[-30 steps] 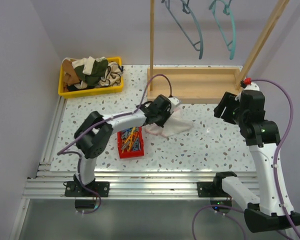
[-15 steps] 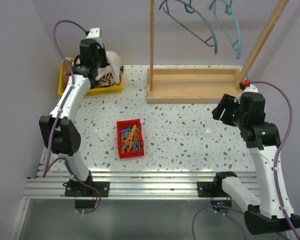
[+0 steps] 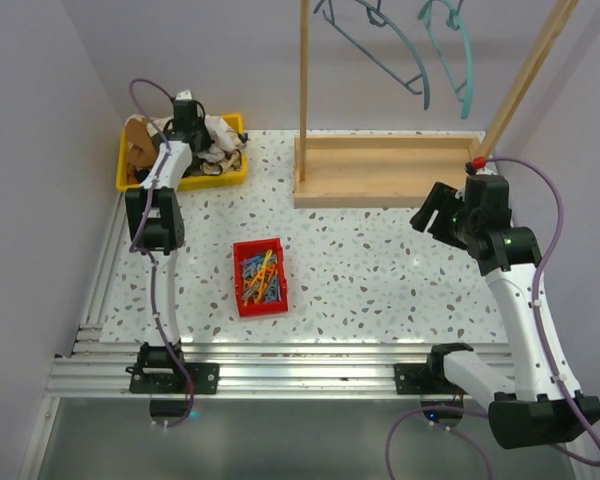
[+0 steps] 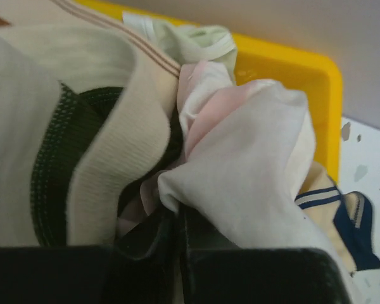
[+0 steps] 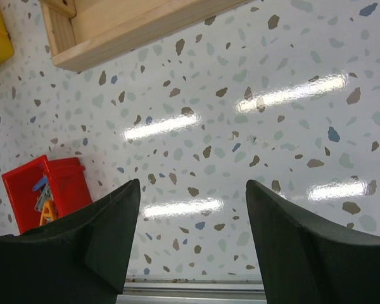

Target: Remove the underwear clipped to the hanger

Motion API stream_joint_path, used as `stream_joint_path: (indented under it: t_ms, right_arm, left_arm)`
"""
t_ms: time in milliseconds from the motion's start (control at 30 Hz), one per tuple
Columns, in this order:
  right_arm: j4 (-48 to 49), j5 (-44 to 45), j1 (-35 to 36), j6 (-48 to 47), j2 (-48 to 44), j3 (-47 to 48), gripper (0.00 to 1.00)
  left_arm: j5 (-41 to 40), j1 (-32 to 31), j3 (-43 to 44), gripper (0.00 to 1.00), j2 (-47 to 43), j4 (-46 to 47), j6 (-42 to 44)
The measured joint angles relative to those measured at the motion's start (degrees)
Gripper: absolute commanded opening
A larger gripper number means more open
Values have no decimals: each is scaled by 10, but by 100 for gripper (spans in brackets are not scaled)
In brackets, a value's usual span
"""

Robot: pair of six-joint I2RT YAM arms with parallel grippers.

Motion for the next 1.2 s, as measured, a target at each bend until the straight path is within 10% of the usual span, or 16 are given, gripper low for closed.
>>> stream_joint_path:
  t_ms: [267,433,467,500,1200]
  right_arm:
    - [39,-6,1,15,33,-17,98]
    - [68,-6,1,16,48,-17,99]
    - [73,-7,1,16,49,-17,98]
    - [82,-8,1,16,49,-17,99]
    - [103,-140,2,2,52,0,99]
  left_arm:
    - [108,25,-48,9,26,47,-78]
    - [189,43,-78,56,11,87,-120]
    - [207,46,-81,91,6,91,-132]
    - [222,47,-89,100,-4,97,-137]
    - [496,45,-508,100,-556,204,-203]
